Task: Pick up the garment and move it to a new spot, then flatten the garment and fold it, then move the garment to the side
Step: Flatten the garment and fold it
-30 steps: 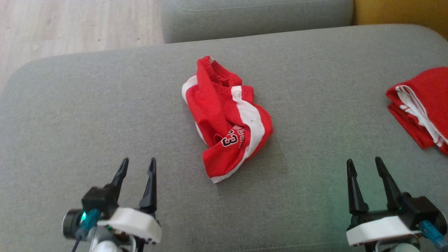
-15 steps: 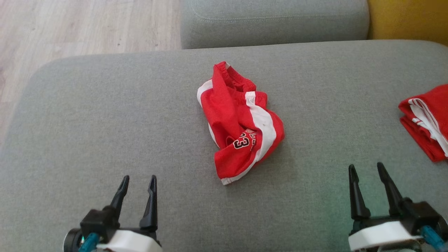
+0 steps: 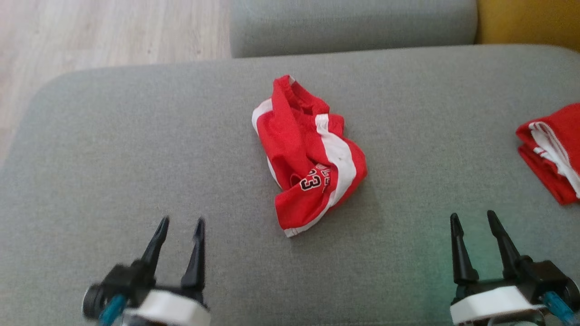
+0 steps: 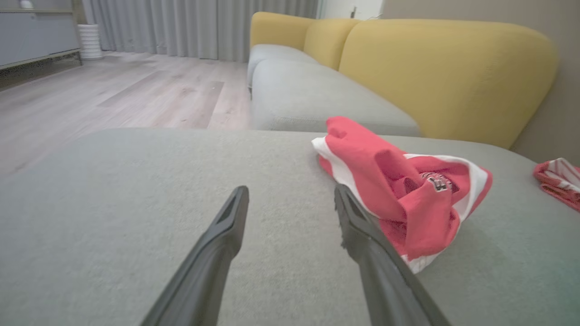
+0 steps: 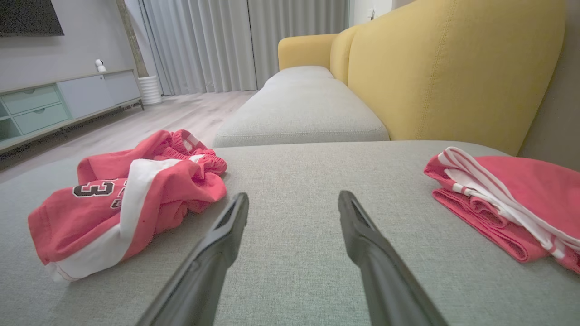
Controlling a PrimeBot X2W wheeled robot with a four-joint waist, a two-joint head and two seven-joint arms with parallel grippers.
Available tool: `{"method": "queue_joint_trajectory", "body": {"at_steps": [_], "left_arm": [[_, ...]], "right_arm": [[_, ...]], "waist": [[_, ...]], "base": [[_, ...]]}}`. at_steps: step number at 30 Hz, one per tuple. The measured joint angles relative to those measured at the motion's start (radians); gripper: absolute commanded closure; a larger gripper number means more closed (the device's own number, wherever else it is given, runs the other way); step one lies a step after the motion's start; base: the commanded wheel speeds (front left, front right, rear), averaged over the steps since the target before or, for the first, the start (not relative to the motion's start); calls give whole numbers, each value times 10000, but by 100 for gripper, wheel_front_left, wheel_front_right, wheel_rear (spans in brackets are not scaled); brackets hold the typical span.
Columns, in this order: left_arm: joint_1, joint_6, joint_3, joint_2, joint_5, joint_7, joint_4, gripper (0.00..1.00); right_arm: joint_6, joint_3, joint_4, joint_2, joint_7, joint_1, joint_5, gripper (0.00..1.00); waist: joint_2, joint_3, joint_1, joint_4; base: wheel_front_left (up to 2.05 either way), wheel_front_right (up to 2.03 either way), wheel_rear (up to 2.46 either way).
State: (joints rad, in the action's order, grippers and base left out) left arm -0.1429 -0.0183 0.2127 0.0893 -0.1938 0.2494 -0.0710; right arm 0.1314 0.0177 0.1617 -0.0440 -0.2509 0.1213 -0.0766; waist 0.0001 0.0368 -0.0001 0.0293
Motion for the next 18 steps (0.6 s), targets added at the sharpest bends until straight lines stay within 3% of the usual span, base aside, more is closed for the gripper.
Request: {"method": "queue_joint_trajectory", "body": {"at_steps": [6,9,12,15,18], "left_arm": [[2024,849,593,-46,176,-117,-240,0],[3967,1271,1294,25,242,-1237,-560,0],[5851,1434,2395,447,178,-2765,-911,0],[7390,1494,3553,905,-1724,-4500,-1227,0],[8698,1505,4888,1749,-3484,-6301,-1528,0]], "right_arm": [[0,-194,-73,4,0,-267,77,0],[0,-412,-98,2,0,-671,40,0],[0,-826,-111,-4,0,-1242,-184,0],[0,-1256,-111,2,0,-1787,-385,0],[0,-1599,-115,-10,0,-2254,-692,0]], "waist": [[0,541,0,-233],[0,881,1,-494],[0,1202,2,-899],[0,1521,2,-1410],[0,1826,2,-1977]], "base": [[0,0,0],[0,0,0],[0,0,0],[0,0,0],[0,0,0]]}}
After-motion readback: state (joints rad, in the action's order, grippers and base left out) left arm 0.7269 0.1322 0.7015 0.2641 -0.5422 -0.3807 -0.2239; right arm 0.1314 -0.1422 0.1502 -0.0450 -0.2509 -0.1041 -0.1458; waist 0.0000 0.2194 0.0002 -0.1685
